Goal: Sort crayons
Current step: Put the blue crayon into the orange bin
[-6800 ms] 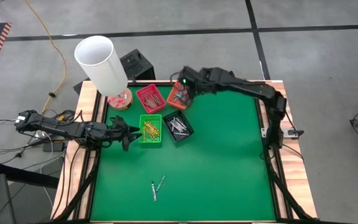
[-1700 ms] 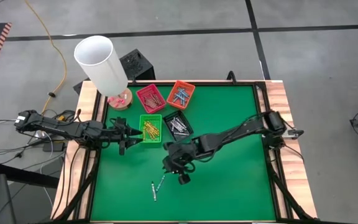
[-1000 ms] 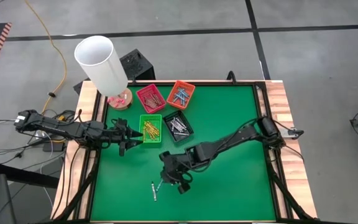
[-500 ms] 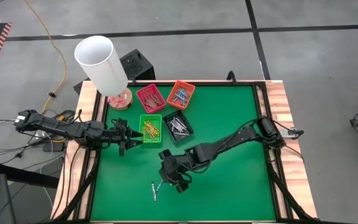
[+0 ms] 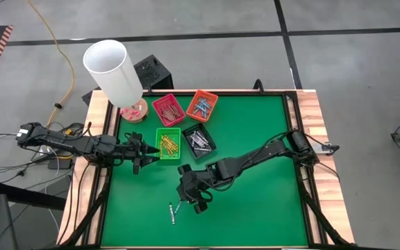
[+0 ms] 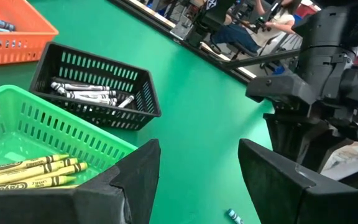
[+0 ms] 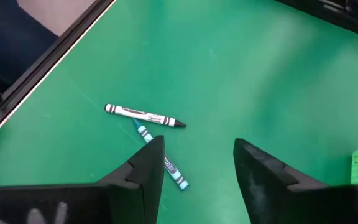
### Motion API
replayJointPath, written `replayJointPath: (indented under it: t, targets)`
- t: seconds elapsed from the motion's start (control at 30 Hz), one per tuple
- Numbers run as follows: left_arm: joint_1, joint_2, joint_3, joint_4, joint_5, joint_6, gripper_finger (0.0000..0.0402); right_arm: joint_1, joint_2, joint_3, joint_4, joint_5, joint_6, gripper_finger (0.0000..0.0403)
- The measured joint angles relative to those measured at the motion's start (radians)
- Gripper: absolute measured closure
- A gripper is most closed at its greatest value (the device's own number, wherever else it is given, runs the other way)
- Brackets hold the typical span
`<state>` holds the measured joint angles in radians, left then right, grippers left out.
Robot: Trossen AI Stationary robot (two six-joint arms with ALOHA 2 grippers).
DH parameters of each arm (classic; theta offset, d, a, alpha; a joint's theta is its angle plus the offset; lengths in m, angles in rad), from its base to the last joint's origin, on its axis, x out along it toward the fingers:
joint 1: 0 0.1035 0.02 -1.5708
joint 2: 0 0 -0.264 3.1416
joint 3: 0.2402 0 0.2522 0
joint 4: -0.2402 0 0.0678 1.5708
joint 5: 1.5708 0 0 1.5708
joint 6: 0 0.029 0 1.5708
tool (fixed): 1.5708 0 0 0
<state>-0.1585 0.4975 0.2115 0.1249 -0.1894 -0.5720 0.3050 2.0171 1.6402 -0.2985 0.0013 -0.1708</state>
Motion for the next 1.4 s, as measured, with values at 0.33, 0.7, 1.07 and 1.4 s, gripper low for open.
replayJointPath:
  t: [0.33, 0.7, 1.07, 1.4]
  targets:
    - [0.0, 0.0, 0.0, -0.003, -0.001, 0.0, 0.0194, 0.0, 0.0, -0.001, -0.015, 0.0, 0.019, 0.0219]
    - [0.0, 0.0, 0.0, -0.01, -0.001, 0.0, 0.0194, 0.003, 0.0, -0.078, 0.047, -0.002, -0.043, 0.0226]
    - [0.0, 0.0, 0.0, -0.008, -0.001, 0.0, 0.0194, 0.002, 0.001, -0.081, 0.138, -0.003, -0.048, 0.0227]
    - [0.0, 0.0, 0.0, -0.006, -0.001, 0.0, 0.0194, 0.002, 0.001, -0.081, 0.153, -0.003, -0.048, 0.0227]
